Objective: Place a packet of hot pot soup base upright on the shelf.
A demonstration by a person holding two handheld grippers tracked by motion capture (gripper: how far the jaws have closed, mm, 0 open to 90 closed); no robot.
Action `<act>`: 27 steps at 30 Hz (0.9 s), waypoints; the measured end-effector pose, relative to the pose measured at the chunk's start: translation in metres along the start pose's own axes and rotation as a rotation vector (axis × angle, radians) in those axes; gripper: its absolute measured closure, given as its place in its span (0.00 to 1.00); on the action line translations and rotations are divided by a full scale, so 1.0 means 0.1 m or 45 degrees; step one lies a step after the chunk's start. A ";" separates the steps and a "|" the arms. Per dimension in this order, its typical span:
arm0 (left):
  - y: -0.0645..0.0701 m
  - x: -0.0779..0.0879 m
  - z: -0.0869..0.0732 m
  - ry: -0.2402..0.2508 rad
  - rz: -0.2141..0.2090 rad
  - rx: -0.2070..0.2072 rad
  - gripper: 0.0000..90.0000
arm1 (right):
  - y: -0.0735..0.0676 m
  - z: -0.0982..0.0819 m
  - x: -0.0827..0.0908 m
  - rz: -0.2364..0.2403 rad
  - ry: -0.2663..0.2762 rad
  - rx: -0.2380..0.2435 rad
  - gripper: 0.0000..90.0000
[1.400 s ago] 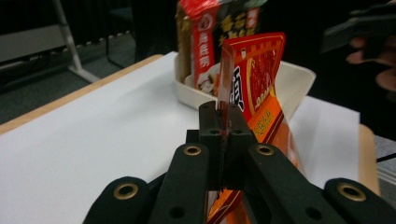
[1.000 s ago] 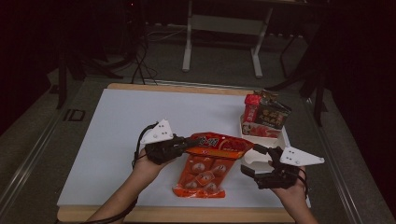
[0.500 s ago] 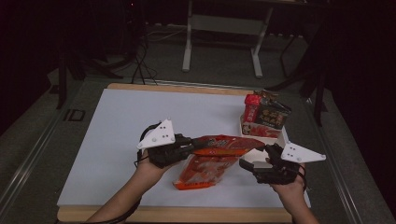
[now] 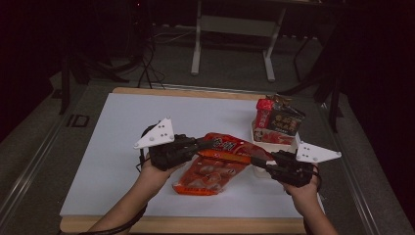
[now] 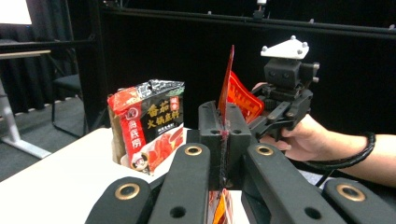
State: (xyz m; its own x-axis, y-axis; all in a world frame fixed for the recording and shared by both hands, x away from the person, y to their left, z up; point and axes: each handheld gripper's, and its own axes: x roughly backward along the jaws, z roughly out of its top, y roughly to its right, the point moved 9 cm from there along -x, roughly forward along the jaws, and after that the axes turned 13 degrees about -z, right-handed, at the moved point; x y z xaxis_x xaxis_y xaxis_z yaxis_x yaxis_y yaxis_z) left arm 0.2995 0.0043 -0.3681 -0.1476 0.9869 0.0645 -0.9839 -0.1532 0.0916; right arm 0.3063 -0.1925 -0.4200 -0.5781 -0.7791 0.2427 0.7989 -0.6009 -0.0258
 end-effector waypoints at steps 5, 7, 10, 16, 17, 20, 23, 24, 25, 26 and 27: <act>0.00 0.03 -0.02 -0.011 0.002 0.008 1.00 | -0.06 -0.05 -0.02 0.050 -0.062 0.006 1.00; -0.01 0.05 -0.03 -0.002 -0.001 0.023 1.00 | -0.07 -0.04 -0.02 0.046 -0.087 -0.033 1.00; -0.05 0.10 -0.03 0.012 0.005 0.039 1.00 | -0.11 0.06 0.01 0.002 -0.088 0.006 1.00; -0.07 0.16 0.04 0.069 0.015 0.007 1.00 | -0.17 0.34 0.07 -0.026 -0.061 0.058 1.00; -0.08 0.17 0.05 0.072 0.013 -0.001 1.00 | -0.18 0.37 0.08 -0.027 -0.064 0.063 1.00; -0.10 0.19 0.05 0.085 0.014 -0.002 0.98 | -0.17 0.52 0.10 -0.064 -0.055 0.094 1.00; -0.10 0.20 0.05 0.096 0.013 -0.002 0.94 | -0.14 0.63 0.12 -0.096 -0.046 0.114 1.00; -0.10 0.19 0.06 0.096 0.004 0.002 0.93 | -0.13 0.67 0.13 -0.107 -0.039 0.117 1.00; -0.09 0.19 0.06 0.097 -0.006 0.009 0.91 | -0.11 0.71 0.14 -0.120 -0.035 0.125 1.00; -0.08 0.18 0.07 0.095 -0.009 0.017 0.87 | -0.10 0.74 0.14 -0.133 -0.032 0.123 1.00; -0.08 0.18 0.07 0.097 0.007 0.014 0.77 | -0.08 0.78 0.16 -0.146 -0.026 0.129 1.00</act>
State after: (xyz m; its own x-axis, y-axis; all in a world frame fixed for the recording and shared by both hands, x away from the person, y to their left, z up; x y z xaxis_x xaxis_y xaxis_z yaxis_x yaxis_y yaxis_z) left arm 0.3051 0.0227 -0.3606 -0.1608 0.9869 -0.0108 -0.9820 -0.1589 0.1025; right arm 0.3042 -0.1860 -0.3404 -0.6638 -0.7020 0.2579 0.7411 -0.6638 0.1009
